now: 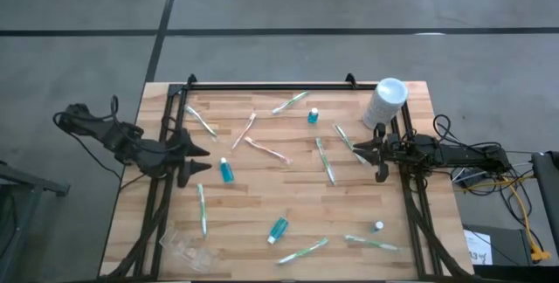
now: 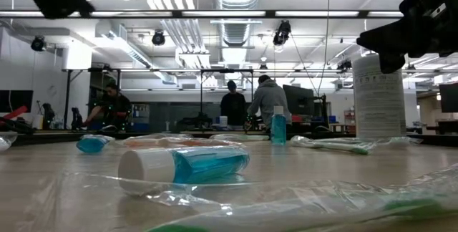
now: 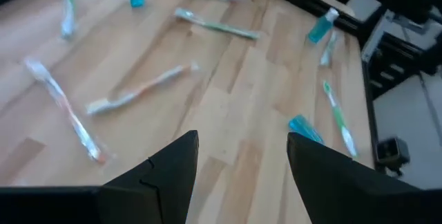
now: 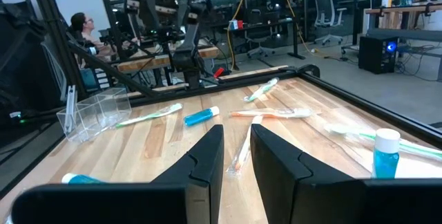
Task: Pick & Place toothbrushing station
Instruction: Move the transparent organizer to the center of the table
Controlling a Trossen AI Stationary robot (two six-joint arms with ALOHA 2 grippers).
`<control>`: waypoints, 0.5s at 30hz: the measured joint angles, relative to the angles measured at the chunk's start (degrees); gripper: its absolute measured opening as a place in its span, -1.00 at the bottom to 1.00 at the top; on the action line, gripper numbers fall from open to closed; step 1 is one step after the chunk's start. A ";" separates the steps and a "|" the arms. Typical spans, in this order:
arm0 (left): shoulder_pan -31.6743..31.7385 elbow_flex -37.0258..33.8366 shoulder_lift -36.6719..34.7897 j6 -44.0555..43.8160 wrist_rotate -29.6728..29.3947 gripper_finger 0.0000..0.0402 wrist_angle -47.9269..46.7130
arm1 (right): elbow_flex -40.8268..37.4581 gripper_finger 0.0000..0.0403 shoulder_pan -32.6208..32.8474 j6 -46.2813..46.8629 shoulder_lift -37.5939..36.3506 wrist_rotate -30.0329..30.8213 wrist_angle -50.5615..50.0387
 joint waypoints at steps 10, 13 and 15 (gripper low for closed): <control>0.01 11.00 10.27 -10.84 -8.73 0.13 -5.88 | 0.00 -0.66 0.01 0.00 0.00 -0.01 0.00; 0.00 12.82 13.05 -16.72 -7.18 0.13 -10.40 | -0.02 -0.66 0.01 0.00 0.00 0.00 0.00; 0.00 14.05 14.34 -15.00 -3.87 0.13 -10.95 | -0.02 -0.66 0.01 0.00 -0.01 -0.01 0.00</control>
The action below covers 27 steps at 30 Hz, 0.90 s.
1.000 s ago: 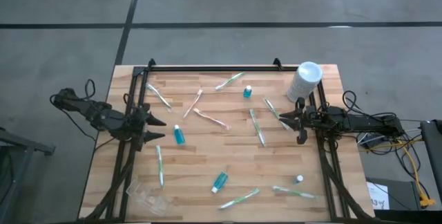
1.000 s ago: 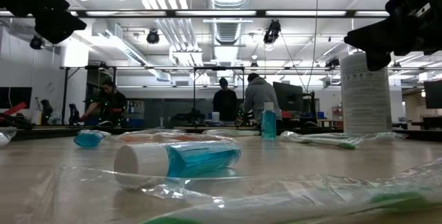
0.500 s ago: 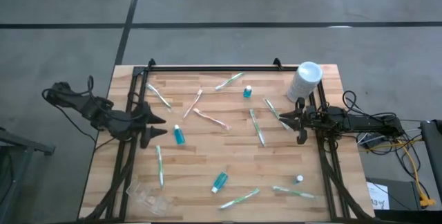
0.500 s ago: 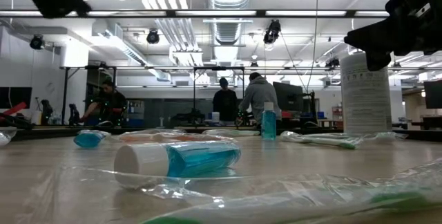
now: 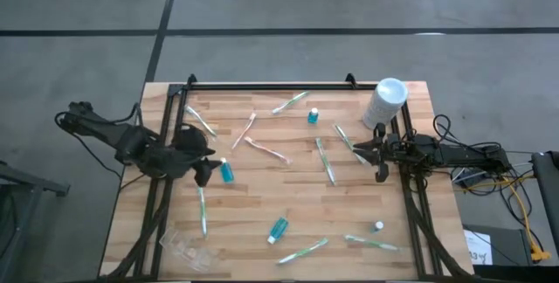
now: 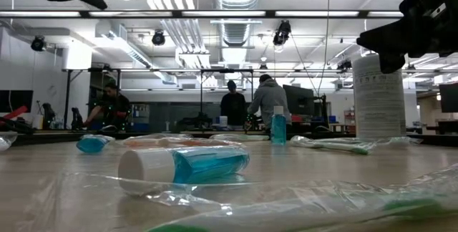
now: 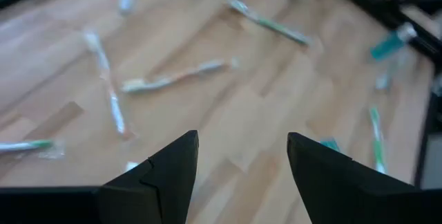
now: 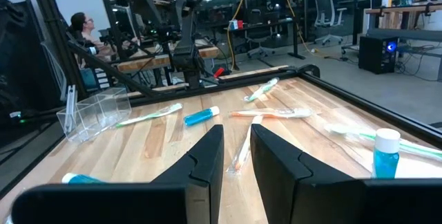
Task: Pick & Place toothbrushing station
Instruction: Move the transparent organizer to the center of the table
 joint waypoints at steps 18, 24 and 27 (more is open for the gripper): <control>-8.02 4.76 4.77 25.45 26.91 0.13 -9.91 | 0.01 -0.66 0.00 0.00 0.00 0.00 -0.02; -21.13 0.16 5.24 26.42 23.87 0.13 -4.16 | 0.00 -0.66 -0.01 0.00 0.01 0.02 -0.02; -28.44 -2.22 5.59 24.73 17.30 0.13 -0.58 | 0.01 -0.66 0.00 0.00 0.01 0.00 -0.02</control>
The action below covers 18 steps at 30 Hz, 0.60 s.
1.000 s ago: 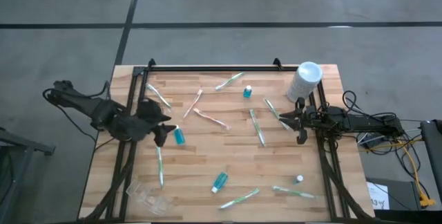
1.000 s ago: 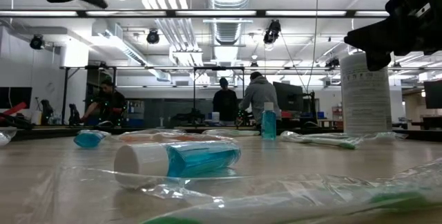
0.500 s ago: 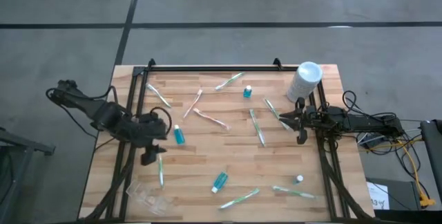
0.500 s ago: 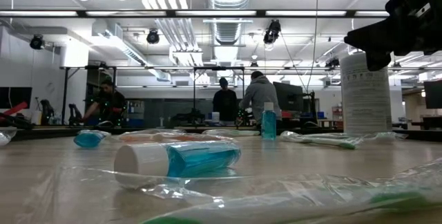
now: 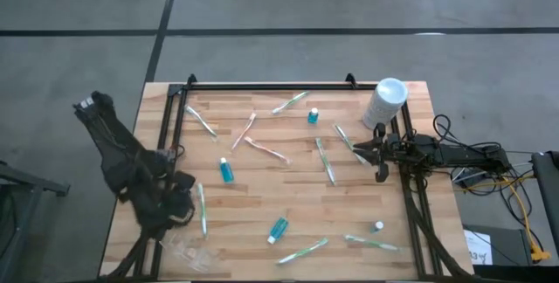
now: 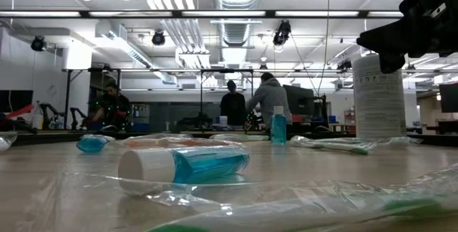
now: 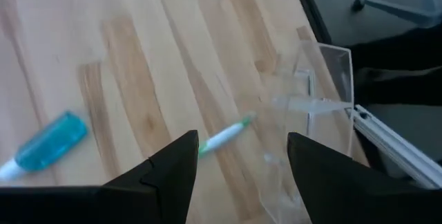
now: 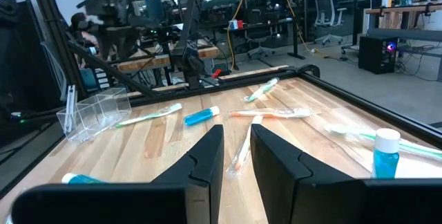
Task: Pick & Place toothbrushing station
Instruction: Move the transparent organizer to the center of the table
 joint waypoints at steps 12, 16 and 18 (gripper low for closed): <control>-9.58 -9.96 1.91 -8.10 -9.69 0.13 8.16 | 0.00 -0.66 0.00 0.00 0.01 0.02 -0.02; -9.59 -12.50 1.59 -8.75 -8.40 0.13 12.37 | 0.02 -0.66 0.00 0.00 0.00 0.02 -0.02; -9.57 -13.32 1.57 -8.78 -8.38 0.13 13.82 | -0.01 -0.66 -0.01 0.00 0.01 0.02 -0.02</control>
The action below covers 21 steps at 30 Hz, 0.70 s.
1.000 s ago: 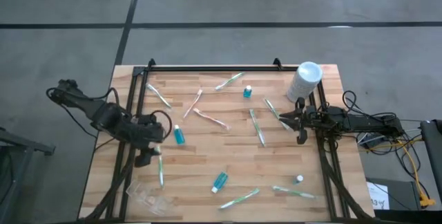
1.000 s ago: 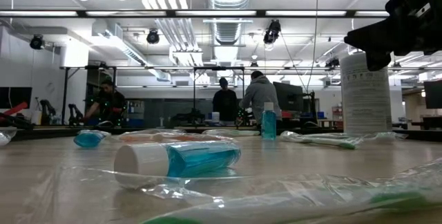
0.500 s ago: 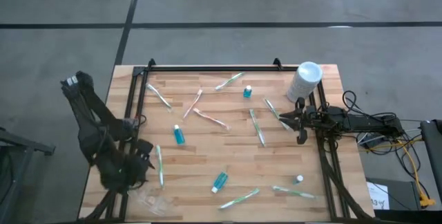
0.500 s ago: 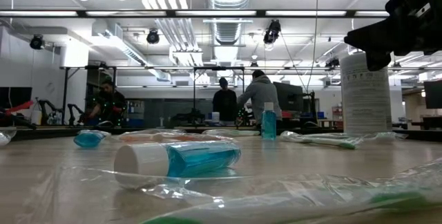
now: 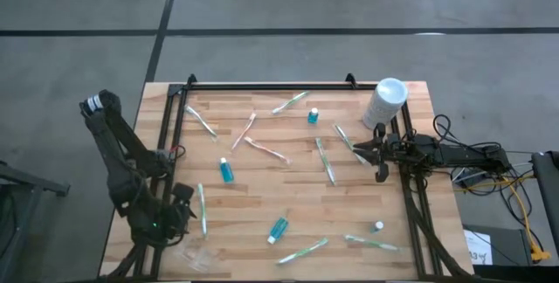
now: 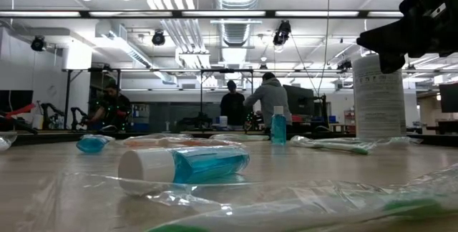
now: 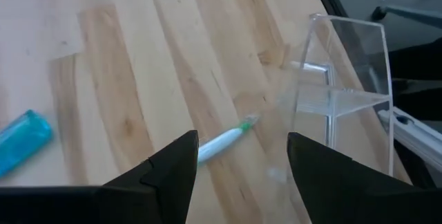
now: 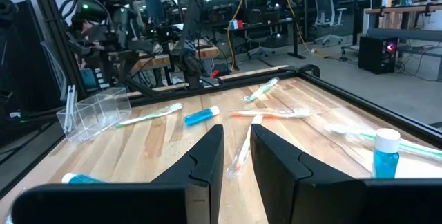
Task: Pick & Place toothbrushing station
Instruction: Move the transparent organizer to the center of the table
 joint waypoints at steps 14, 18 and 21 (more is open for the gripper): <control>0.00 -8.74 0.21 -6.09 7.63 0.13 10.21 | 0.00 -0.66 0.01 0.00 0.00 0.00 0.00; 0.02 -9.12 0.27 -6.23 6.99 0.13 11.64 | 0.01 -0.66 0.01 0.00 0.00 -0.02 0.00; 0.02 -9.52 1.06 -6.30 6.77 0.13 12.43 | 0.00 -0.66 0.00 0.00 0.00 0.00 0.01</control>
